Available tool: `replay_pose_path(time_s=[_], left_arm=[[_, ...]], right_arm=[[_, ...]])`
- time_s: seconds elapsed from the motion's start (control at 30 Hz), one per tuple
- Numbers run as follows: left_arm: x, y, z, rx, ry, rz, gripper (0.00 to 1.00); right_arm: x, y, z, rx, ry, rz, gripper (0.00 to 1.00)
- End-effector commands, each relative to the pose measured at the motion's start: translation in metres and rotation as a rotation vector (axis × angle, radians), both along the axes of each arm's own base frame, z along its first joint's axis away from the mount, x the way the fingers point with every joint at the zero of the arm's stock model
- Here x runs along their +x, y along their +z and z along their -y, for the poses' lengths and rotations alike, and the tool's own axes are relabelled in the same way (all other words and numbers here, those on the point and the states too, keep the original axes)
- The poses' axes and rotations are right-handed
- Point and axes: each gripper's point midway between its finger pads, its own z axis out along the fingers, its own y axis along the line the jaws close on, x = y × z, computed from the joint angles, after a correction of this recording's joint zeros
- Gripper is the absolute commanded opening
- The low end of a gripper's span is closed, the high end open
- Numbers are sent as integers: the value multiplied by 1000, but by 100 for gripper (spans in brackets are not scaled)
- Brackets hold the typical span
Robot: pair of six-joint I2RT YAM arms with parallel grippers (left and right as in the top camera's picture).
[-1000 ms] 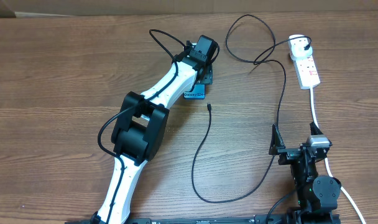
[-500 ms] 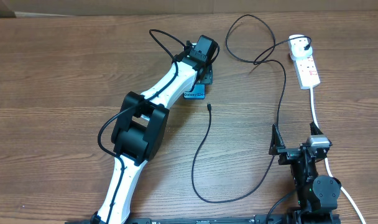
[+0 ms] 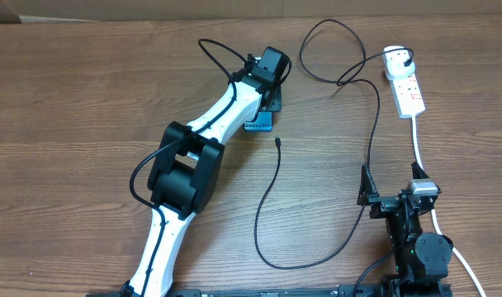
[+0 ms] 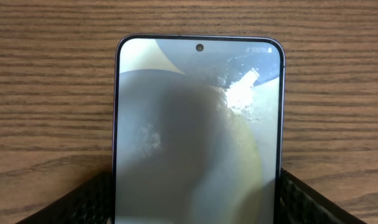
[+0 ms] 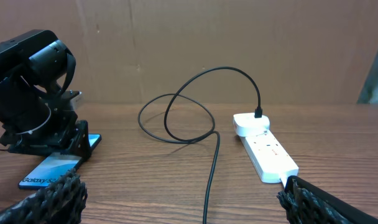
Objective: Plug charger to phone and switch on socket
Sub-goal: 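Close the left gripper on the phone's top edge and grip it, then lift the phone upright with the left gripper and pull it left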
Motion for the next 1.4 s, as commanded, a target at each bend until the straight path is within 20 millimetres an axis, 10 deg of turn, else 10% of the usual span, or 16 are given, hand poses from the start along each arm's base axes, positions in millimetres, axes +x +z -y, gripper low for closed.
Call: replay_pose_path(time_s=[0.0,0.8,1.37], left_arm=[[-18,-23,-1,13,-14,-81,72],[-29,65,3,-69,-34,-32,69],[-81,149,25,-384,-111,-155,70]], right_arm=[[0,-2,1,-2,-3,3,100],[0,-2,1,-2,-3,3,100],[0,-2,1,-2,-3,3,100]])
